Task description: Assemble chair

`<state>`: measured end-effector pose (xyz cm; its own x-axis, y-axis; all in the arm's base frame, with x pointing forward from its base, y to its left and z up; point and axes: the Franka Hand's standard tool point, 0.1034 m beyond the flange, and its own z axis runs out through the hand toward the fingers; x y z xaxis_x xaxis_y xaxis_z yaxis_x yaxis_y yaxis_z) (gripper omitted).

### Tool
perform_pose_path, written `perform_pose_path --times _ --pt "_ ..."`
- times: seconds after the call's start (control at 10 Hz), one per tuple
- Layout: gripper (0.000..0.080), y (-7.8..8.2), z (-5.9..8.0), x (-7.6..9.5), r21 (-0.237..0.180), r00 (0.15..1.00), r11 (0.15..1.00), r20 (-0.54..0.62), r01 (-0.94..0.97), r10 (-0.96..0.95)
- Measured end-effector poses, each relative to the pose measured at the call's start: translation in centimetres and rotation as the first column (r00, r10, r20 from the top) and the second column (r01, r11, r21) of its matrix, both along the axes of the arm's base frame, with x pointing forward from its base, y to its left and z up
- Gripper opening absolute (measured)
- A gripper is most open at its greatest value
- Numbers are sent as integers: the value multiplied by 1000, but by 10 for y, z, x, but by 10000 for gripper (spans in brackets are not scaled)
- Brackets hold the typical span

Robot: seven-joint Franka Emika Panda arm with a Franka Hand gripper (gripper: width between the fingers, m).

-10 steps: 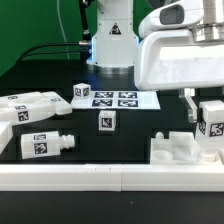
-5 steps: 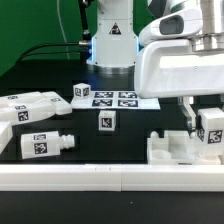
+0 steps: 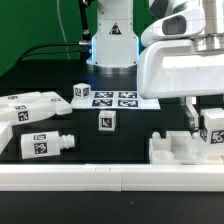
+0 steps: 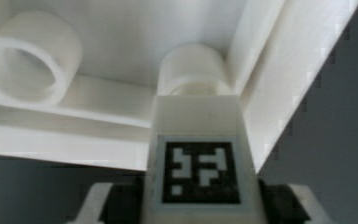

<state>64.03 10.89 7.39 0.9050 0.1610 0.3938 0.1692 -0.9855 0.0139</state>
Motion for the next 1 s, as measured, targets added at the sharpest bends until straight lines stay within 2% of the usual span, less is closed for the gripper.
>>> perform_pose_path --times 0.2,0.3,0.4,0.5,0.6,1.0 --pt "294 0 0 0 0 1000 1000 0 0 0" --pt "485 0 0 0 0 1000 1000 0 0 0" --pt "485 0 0 0 0 1000 1000 0 0 0" --pt "612 0 0 0 1 1000 1000 -9 4 -4" --pt "642 0 3 2 4 1000 1000 -27 11 -11" --pt "649 1 7 8 13 994 999 -101 39 -38"
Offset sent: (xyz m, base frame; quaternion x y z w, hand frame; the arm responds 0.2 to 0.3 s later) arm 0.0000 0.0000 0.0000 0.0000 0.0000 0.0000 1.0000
